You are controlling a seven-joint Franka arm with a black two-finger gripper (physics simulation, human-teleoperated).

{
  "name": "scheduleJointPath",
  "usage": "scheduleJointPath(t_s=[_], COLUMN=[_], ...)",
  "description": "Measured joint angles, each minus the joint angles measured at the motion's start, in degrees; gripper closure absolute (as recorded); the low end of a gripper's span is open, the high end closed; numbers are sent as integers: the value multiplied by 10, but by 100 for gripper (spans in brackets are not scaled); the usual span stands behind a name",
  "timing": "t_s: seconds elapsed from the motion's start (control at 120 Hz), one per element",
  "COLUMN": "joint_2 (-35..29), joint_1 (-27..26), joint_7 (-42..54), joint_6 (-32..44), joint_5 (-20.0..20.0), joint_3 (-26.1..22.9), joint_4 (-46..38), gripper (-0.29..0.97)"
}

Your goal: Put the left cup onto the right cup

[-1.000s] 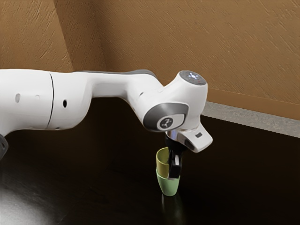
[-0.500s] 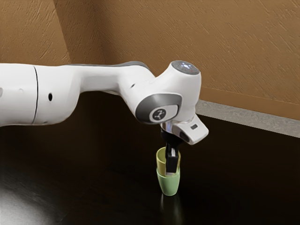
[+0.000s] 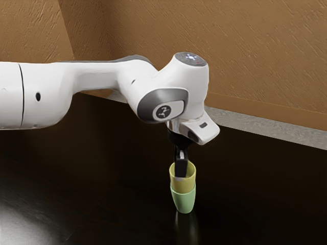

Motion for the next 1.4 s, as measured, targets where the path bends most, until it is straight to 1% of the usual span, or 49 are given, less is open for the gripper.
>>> scheduleJointPath(t_s=[0.417, 0.542, 0.775, 0.975, 1.15, 1.258, 1.4], joint_2=[-32, -35, -46, -68, -84, -90, -99], joint_1=[10, 28, 44, 72, 71, 92, 135], joint_7=[30, 43, 63, 79, 98, 112, 133], joint_6=[-12, -18, -25, -29, -37, -44, -51], joint_5=[7, 8, 11, 13, 13, 13, 21], joint_3=[45, 50, 66, 74, 117, 131, 133], joint_4=[7, 11, 15, 15, 16, 23, 27], gripper=[0, 0, 0, 0, 0, 0, 0])
